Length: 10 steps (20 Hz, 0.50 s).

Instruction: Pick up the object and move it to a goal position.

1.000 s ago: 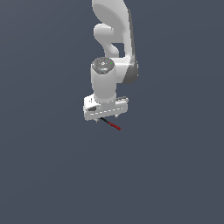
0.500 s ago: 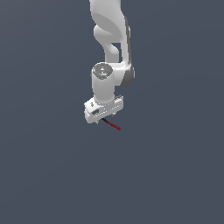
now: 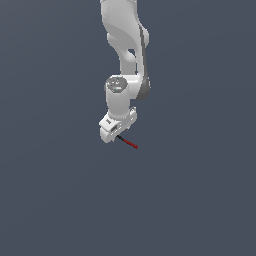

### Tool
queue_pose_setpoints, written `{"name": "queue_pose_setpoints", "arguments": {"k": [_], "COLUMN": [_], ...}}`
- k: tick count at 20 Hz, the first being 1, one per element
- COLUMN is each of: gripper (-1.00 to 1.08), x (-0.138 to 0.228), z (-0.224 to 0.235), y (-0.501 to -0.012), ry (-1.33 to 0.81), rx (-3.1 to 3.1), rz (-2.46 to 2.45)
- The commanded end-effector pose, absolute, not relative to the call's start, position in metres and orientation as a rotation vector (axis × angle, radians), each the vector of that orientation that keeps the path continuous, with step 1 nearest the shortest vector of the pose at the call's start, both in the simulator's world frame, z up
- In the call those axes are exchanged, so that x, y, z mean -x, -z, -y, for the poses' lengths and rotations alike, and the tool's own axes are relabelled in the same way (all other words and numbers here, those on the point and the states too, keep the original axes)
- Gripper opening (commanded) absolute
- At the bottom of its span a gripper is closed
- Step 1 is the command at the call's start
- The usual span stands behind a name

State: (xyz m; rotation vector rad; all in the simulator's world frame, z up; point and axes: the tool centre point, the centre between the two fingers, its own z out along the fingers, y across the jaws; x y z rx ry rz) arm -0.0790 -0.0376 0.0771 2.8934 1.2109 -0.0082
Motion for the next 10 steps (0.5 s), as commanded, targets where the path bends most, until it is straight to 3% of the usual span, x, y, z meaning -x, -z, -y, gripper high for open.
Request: {"name": "queue_pose_setpoints", "arguments": {"k": [1, 10], "gripper": [1.00, 1.00], "x": [0.085, 0.098], "z": [0.038, 0.037], "y": [-0.071, -0.060], "ry": [0.006, 0.001], "rx": [-2.858, -2.777], "rz": [-1.295, -1.467]}}
